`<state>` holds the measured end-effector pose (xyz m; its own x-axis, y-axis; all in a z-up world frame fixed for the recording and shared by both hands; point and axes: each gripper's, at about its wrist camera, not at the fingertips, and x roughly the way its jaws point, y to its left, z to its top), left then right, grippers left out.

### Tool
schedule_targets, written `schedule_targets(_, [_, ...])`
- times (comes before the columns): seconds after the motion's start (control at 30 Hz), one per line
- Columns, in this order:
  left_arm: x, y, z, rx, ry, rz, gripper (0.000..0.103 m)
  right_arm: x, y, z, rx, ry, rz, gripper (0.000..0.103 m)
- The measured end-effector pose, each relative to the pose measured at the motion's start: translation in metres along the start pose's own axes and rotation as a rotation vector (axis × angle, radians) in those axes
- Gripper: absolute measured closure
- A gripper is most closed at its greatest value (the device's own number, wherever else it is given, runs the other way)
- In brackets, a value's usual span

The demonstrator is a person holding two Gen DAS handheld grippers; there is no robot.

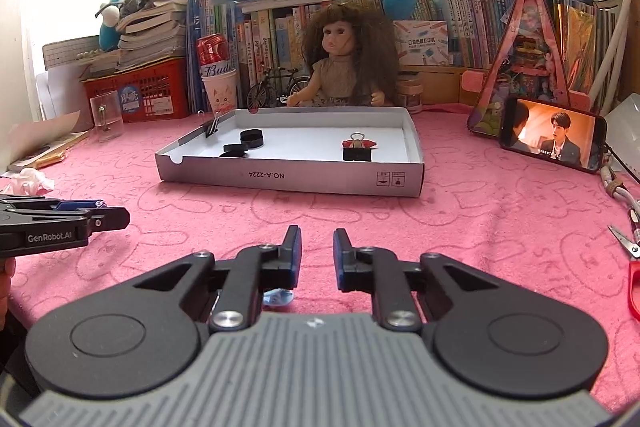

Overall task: Organize rigid objects
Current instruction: 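Grasp the clear plastic lid with the left tool while the right tool grasps the blue hair clip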

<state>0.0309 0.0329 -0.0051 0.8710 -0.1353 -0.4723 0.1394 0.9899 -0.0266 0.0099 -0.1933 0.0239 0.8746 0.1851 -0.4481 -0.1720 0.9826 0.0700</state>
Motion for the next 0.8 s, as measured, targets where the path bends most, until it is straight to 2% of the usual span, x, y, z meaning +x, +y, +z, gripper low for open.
schedule_targets(0.1, [0.0,-0.001,0.0,-0.001,0.005,-0.006,0.071,-0.003,0.003,-0.003,-0.018,0.0,0.013,0.075])
schedule_targets(0.23, [0.0,-0.002,0.0,0.001,0.003,-0.008,0.071,-0.007,0.005,-0.006,-0.023,-0.001,0.024,0.073])
schedule_targets(0.27, [-0.001,-0.002,0.0,0.0,0.002,-0.009,0.071,-0.007,0.005,-0.006,-0.021,0.0,0.026,0.069])
schedule_targets(0.3, [0.0,-0.002,0.0,0.0,0.002,-0.009,0.071,-0.007,0.005,-0.006,-0.021,0.002,0.028,0.059])
schedule_targets(0.33, [-0.001,-0.002,0.0,0.001,0.002,-0.009,0.071,-0.006,0.005,-0.007,-0.021,0.006,0.031,0.057])
schedule_targets(0.5, [-0.001,-0.003,0.0,0.002,0.002,-0.012,0.071,-0.005,0.007,-0.012,-0.035,0.029,0.034,0.053])
schedule_targets(0.8, [-0.003,-0.005,-0.001,0.007,0.002,-0.014,0.071,-0.001,0.009,-0.016,-0.039,0.056,0.034,0.053])
